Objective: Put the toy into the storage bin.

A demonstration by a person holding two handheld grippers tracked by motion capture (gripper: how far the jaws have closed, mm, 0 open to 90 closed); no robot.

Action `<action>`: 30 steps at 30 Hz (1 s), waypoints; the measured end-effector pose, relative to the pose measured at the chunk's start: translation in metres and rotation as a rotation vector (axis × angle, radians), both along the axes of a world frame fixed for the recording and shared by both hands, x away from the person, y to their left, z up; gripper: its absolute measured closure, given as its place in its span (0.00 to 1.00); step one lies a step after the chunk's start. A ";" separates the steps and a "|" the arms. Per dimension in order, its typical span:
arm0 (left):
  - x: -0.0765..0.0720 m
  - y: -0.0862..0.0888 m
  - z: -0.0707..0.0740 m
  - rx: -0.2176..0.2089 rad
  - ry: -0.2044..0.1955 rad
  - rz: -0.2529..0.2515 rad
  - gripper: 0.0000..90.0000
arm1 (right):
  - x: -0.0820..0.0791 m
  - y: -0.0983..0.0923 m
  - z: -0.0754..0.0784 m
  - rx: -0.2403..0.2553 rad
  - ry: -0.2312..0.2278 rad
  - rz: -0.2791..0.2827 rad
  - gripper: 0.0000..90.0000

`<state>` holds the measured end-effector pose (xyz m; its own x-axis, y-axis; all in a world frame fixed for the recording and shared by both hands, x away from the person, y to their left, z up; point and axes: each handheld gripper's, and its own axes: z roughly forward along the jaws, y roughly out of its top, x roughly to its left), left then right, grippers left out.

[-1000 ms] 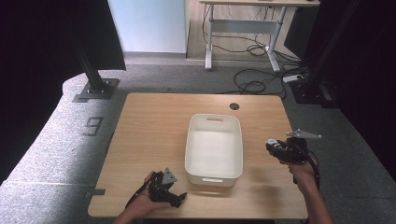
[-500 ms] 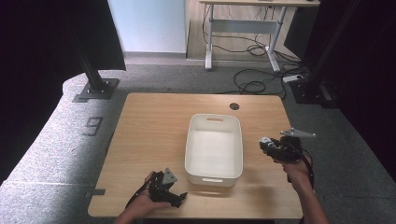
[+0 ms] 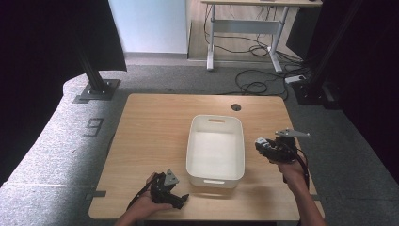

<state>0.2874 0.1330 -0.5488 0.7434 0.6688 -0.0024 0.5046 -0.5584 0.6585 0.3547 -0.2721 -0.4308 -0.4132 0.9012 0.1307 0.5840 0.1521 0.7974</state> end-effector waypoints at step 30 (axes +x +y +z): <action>0.000 0.000 0.000 -0.001 0.001 -0.004 0.00 | 0.005 0.037 0.007 -0.007 -0.026 0.036 0.56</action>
<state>0.2875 0.1331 -0.5488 0.7459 0.6661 -0.0036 0.5029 -0.5596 0.6587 0.3601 -0.2352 -0.4243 -0.4485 0.8866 0.1130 0.5575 0.1786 0.8108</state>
